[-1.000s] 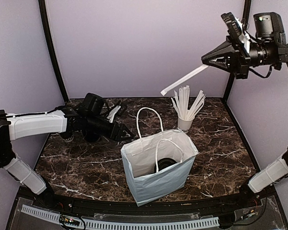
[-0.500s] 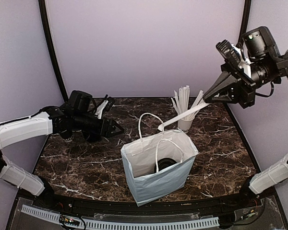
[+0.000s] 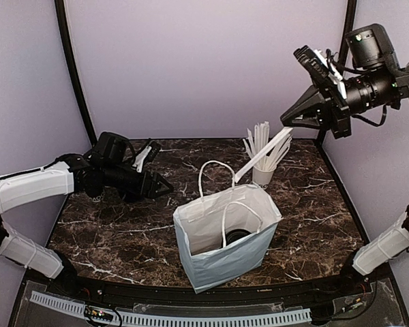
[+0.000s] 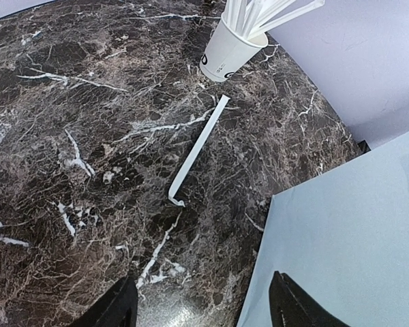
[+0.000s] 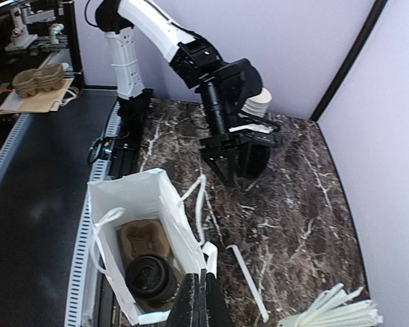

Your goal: Pack the takeout coffee

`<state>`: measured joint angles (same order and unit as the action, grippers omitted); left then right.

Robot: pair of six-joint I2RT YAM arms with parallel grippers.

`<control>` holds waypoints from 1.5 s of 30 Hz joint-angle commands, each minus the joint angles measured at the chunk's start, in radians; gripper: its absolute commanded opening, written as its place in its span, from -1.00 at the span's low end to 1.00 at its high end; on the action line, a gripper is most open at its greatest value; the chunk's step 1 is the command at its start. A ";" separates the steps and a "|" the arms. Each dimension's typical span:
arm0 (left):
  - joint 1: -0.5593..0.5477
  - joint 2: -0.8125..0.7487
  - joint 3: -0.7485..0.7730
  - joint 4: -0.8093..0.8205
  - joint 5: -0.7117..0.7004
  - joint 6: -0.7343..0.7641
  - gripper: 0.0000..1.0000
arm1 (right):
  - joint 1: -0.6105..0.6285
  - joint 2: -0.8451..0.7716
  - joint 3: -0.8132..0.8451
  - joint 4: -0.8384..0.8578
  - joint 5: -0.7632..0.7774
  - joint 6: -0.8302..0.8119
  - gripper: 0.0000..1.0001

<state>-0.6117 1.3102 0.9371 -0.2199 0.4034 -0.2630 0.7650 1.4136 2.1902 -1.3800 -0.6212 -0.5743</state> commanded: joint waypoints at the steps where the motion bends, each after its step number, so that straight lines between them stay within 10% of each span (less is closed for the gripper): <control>1: 0.015 -0.034 -0.021 -0.005 0.013 0.028 0.37 | 0.007 -0.074 0.038 0.053 0.169 0.039 -1.00; 16: 0.021 -0.001 -0.015 0.010 0.026 0.053 0.37 | 0.017 -0.135 -0.144 -0.025 -0.109 0.162 -1.00; 22: 0.021 -0.042 -0.036 0.013 0.013 0.049 0.37 | 0.143 0.043 -0.087 0.068 0.031 0.151 -1.00; 24: 0.023 -0.060 -0.031 -0.004 -0.002 0.061 0.39 | 0.192 0.115 -0.060 0.016 0.062 0.083 -0.62; 26: 0.027 -0.078 -0.021 -0.031 -0.019 0.075 0.41 | 0.215 0.162 -0.043 -0.025 0.106 0.039 0.38; 28: 0.029 -0.097 -0.013 -0.055 -0.026 0.092 0.42 | 0.206 0.170 -0.018 -0.018 0.178 0.000 0.84; 33: 0.040 -0.120 -0.007 -0.076 -0.032 0.131 0.45 | -0.005 0.084 -0.007 0.175 0.239 0.030 0.97; 39: 0.047 -0.071 0.025 -0.078 -0.004 0.152 0.47 | -0.306 -0.129 -0.367 0.451 0.373 0.060 0.97; 45: 0.050 -0.065 0.053 -0.075 0.017 0.160 0.46 | -0.674 -0.192 -0.598 0.495 -0.030 0.166 0.83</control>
<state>-0.5694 1.2579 0.9535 -0.2871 0.3901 -0.1276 0.2371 1.2072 1.6958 -0.9714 -0.4129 -0.4843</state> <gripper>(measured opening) 0.733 0.942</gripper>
